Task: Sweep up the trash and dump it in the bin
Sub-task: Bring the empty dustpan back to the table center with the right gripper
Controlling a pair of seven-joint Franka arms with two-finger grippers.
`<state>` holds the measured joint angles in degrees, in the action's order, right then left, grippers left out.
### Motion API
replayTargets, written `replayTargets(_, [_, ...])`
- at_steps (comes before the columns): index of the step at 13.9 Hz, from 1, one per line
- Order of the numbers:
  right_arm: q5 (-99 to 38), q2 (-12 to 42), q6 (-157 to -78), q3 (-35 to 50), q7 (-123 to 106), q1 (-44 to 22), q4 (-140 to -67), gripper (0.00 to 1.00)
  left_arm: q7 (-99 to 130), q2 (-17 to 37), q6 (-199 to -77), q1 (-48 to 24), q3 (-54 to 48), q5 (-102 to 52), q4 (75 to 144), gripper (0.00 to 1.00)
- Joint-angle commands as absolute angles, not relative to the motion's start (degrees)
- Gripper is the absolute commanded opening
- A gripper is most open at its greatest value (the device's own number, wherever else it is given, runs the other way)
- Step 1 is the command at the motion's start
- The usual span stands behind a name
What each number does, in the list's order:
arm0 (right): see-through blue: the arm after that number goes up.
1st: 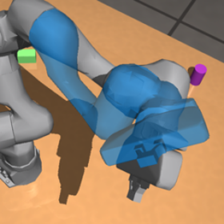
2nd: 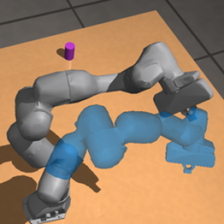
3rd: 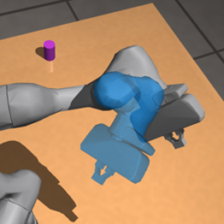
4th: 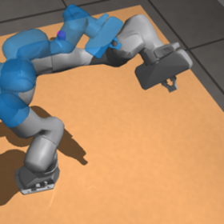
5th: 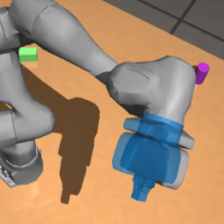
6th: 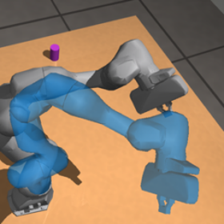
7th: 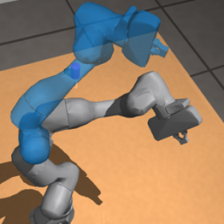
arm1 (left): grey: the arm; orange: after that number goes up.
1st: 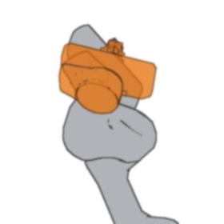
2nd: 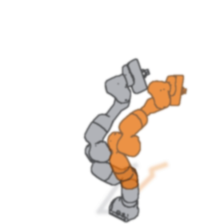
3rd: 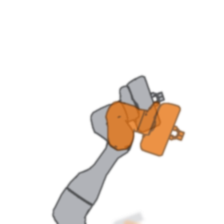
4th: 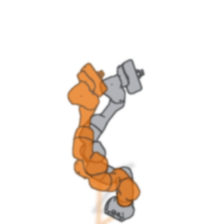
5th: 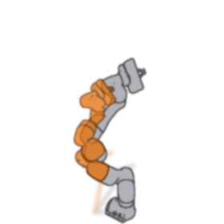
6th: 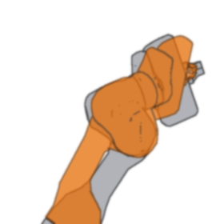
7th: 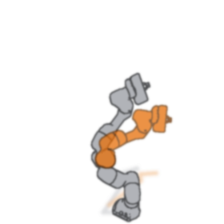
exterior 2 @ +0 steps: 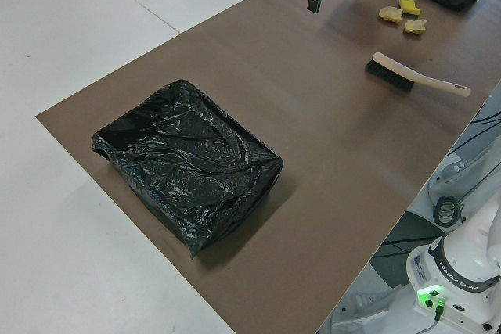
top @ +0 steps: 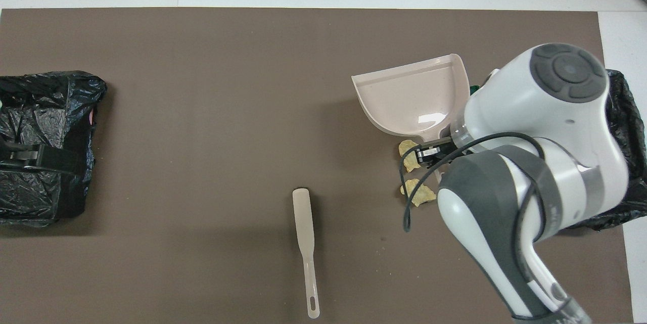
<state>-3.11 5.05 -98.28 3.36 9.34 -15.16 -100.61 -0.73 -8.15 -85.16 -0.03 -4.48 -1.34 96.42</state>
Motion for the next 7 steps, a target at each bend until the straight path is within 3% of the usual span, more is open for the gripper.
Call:
replayTargets(1, [-4.3, 10.9, -98.3, 3.1, 16.1, -19.7, -93.9, 0.00, -0.6, -7.6, -84.5, 0.3, -4.7, -0.5, 95.4, 1.00])
replayTargets(7, [-7.5, 16.4, -101.6, 3.2, 23.2, -24.4, -89.7, 0.00, -0.6, -7.6, -84.5, 0.3, -4.7, -0.5, 95.4, 1.00])
